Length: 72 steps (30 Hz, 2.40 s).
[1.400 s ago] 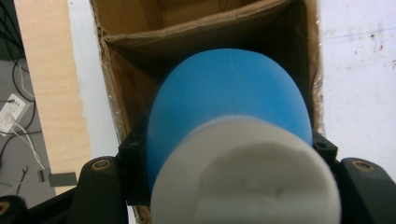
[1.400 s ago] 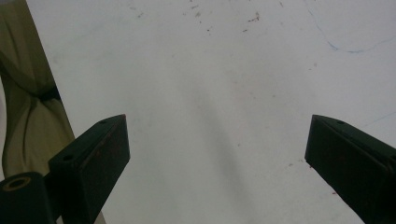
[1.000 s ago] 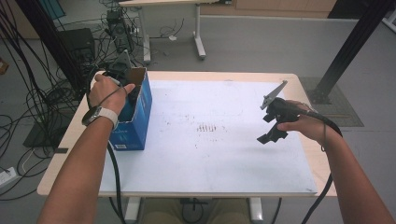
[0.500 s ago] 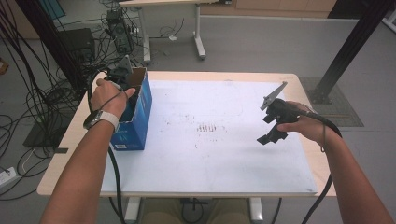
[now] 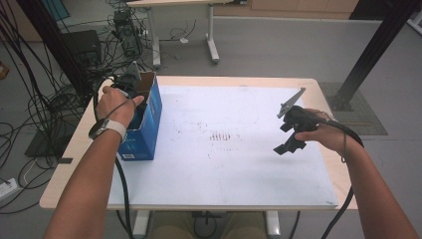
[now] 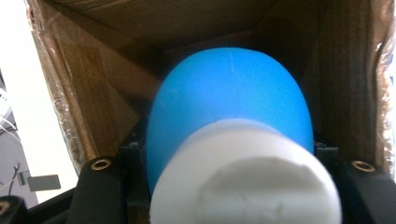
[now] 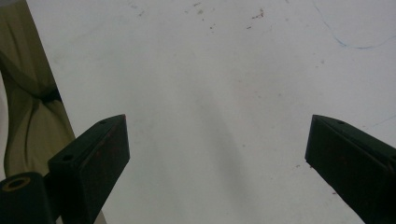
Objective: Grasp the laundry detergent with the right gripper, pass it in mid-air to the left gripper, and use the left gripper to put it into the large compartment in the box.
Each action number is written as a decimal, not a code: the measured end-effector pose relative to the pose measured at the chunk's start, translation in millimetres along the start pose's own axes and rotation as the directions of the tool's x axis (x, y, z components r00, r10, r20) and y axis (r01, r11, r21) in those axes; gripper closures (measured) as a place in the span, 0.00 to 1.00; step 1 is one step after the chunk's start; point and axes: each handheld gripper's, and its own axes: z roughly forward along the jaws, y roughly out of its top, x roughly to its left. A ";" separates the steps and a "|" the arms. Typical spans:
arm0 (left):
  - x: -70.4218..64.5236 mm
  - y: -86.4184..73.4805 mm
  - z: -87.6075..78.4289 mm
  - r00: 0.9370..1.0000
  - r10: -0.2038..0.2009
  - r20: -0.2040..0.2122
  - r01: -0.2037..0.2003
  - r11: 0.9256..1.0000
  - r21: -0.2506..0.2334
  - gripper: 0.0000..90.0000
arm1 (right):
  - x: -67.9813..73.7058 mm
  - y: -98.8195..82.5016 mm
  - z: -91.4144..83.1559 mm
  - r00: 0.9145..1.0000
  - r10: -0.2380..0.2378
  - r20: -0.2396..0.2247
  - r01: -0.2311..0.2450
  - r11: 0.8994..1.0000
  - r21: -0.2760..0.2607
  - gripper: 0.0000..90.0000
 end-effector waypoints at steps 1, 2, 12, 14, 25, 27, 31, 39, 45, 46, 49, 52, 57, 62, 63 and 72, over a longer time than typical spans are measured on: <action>-0.2 0.2 0.1 1.000 0.000 -0.001 0.000 1.000 0.001 0.42 | 0.0 -0.3 -0.1 1.000 0.000 0.000 0.000 1.000 -0.002 0.07; -0.5 0.4 0.1 1.000 0.002 -0.002 -0.002 1.000 0.002 0.42 | 0.1 -0.6 -0.4 1.000 0.002 0.002 -0.002 1.000 0.000 0.07; -0.4 0.2 0.4 1.000 0.004 -0.001 -0.004 1.000 0.001 0.42 | 0.8 -3.5 0.9 1.000 0.005 0.001 -0.005 1.000 -0.001 0.07; -0.2 0.1 0.5 1.000 0.005 -0.001 -0.005 1.000 0.000 0.42 | 1.0 -3.1 0.9 1.000 0.004 0.002 -0.004 1.000 0.000 0.07; 1.8 0.0 1.0 1.000 0.006 0.004 -0.006 1.000 -0.001 0.42 | 1.3 -1.7 1.6 1.000 0.003 0.003 -0.003 1.000 0.005 0.07; 2.3 -0.3 1.1 1.000 0.006 0.005 -0.006 1.000 -0.002 0.42 | 1.4 -1.7 1.9 1.000 0.003 0.003 -0.003 1.000 0.006 0.07; 2.1 -0.6 1.4 1.000 0.010 0.002 -0.010 1.000 0.000 0.41 | 1.7 -1.2 2.0 1.000 0.001 0.003 -0.001 1.000 0.007 0.07; 1.5 -0.7 1.5 1.000 0.011 -0.002 -0.011 1.000 0.001 0.41 | 2.7 -0.9 2.4 1.000 0.000 0.001 0.000 1.000 0.008 0.07; 1.4 -1.0 1.8 1.000 0.011 -0.002 -0.011 1.000 0.004 0.41 | 3.4 -0.9 1.0 1.000 0.002 0.005 -0.002 1.000 0.008 0.07; 1.4 -1.0 1.8 1.000 0.010 -0.002 -0.010 1.000 0.003 0.41 | 3.5 -0.8 1.0 1.000 0.002 0.004 -0.002 1.000 0.006 0.07; 1.6 -1.2 2.0 1.000 0.010 -0.002 -0.010 1.000 0.003 0.41 | 3.7 -0.7 2.0 1.000 0.001 0.003 -0.001 1.000 0.009 0.07; 1.5 -1.4 2.1 1.000 0.011 -0.002 -0.011 1.000 0.001 0.41 | 3.9 -0.7 2.5 1.000 -0.003 0.002 0.003 1.000 0.010 0.07; 1.9 -1.6 2.0 1.000 0.012 -0.001 -0.012 1.000 0.001 0.41 | 4.1 -0.6 1.7 1.000 -0.002 0.004 0.002 1.000 0.009 0.07; 1.5 -1.7 1.9 1.000 0.014 -0.002 -0.014 1.000 0.001 0.41 | 4.4 -0.1 0.5 1.000 -0.002 0.007 0.002 1.000 0.009 0.07; 1.5 -1.8 2.0 1.000 0.014 -0.002 -0.014 1.000 0.001 0.41 | 4.5 0.2 0.5 1.000 -0.003 0.008 0.003 1.000 0.008 0.07; 1.3 -1.1 1.9 1.000 0.010 -0.002 -0.010 1.000 0.007 0.41 | 5.4 2.9 1.7 1.000 -0.006 0.005 0.006 1.000 0.010 0.07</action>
